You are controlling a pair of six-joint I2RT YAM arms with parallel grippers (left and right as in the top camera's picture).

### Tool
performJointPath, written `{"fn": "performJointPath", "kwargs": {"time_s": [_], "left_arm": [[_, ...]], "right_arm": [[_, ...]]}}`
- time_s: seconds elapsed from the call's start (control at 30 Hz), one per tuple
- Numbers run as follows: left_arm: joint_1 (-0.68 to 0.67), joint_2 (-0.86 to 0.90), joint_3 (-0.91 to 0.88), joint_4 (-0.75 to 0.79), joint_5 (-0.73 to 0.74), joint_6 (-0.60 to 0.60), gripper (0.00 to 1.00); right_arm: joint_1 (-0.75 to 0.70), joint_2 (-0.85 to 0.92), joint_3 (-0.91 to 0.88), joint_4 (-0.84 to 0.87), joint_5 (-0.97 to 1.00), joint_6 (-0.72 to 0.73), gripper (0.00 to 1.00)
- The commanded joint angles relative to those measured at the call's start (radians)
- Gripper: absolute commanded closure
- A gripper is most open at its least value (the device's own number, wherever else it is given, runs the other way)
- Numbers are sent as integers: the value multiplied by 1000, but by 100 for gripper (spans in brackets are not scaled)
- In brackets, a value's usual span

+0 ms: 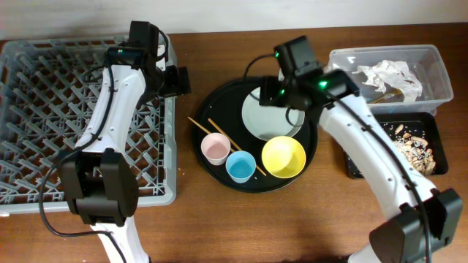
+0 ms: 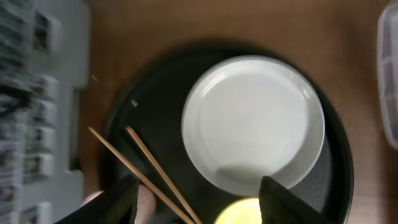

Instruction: Sort waste into correct bins and load items into the dishwasher rack

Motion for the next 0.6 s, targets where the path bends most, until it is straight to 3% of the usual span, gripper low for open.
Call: {"fn": "performJointPath", "kwargs": {"time_s": [0.0, 0.3, 0.57], "left_arm": [[-2, 1, 23, 2, -7, -3, 1], [-2, 1, 23, 2, -7, -3, 1], [-2, 1, 23, 2, -7, -3, 1]], "right_arm": [[-2, 22, 126, -47, -14, -19, 36], [-2, 267, 510, -392, -33, -65, 32], [-3, 331, 505, -475, 19, -63, 15]]}}
